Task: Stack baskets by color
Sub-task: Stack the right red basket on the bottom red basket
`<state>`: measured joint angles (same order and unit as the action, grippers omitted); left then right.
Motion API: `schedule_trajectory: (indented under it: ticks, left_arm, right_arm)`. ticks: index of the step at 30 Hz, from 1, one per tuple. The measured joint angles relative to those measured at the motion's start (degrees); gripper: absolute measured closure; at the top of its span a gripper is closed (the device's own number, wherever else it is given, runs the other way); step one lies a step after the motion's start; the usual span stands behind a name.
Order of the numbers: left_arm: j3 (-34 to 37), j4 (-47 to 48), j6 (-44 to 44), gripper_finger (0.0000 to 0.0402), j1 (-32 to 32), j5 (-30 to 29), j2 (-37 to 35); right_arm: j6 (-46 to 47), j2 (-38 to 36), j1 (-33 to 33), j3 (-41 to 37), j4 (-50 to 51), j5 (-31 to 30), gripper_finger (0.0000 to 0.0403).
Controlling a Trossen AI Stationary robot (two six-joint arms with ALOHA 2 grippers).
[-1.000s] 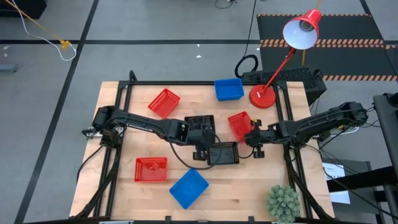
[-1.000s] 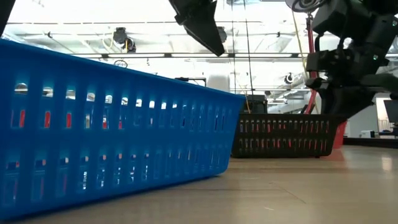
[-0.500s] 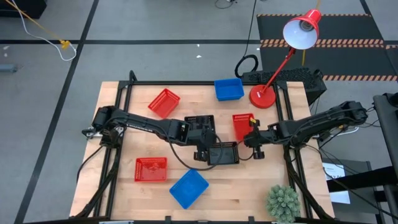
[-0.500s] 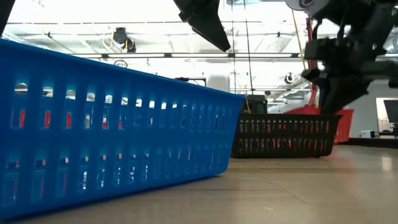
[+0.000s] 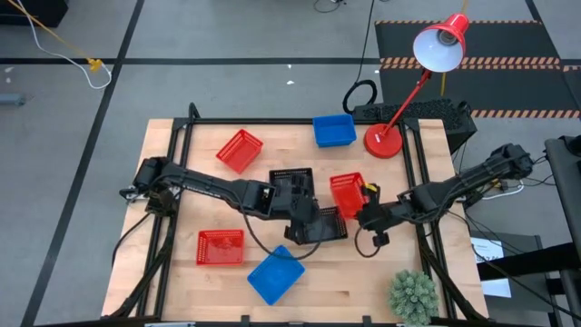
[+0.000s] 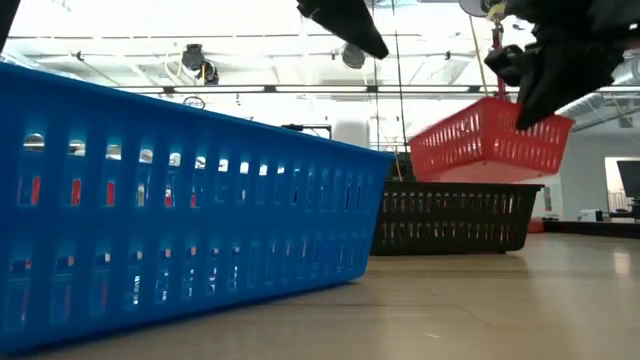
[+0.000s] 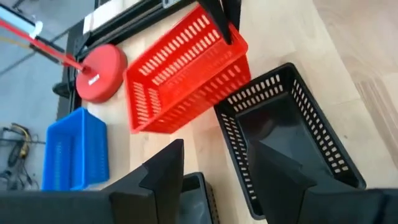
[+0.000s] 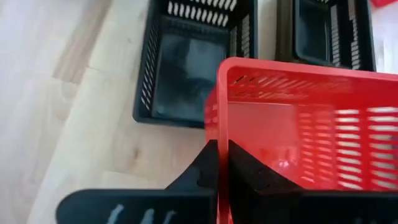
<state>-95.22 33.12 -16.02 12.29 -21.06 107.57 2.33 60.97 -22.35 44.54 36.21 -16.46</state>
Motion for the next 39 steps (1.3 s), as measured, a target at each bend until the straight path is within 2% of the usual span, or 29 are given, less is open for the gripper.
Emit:
schedule_trajectory:
  ticks: [6, 19, 29, 32, 39]
  left_arm:
    - [-0.16, -0.37, -0.9, 0.0222, 2.29, 0.07, 0.0]
    - [-5.3, -0.28, -0.74, 0.0222, 7.39, 0.05, 0.0]
    - [-9.25, 1.01, 4.25, 0.0219, 9.79, 0.04, 0.0]
    - [-9.25, 2.26, 4.77, 0.0201, 10.4, 0.07, 0.02]
    - [-9.22, 3.16, 7.69, 0.0123, 11.57, 0.04, 0.15]
  right_arm:
    - [-1.33, 0.0, -2.39, 1.09, -0.96, 0.03, 0.0399]
    - [-8.86, 0.0, -4.83, 1.09, -7.87, 0.3, 0.0399]
    - [-12.46, 2.49, -4.74, 1.06, -11.94, 3.46, 0.0399]
    - [-14.03, 4.09, -4.78, 1.05, -14.03, 4.83, 0.0399]
    - [-15.77, 7.14, -4.75, 1.04, -19.35, 7.68, 0.0399]
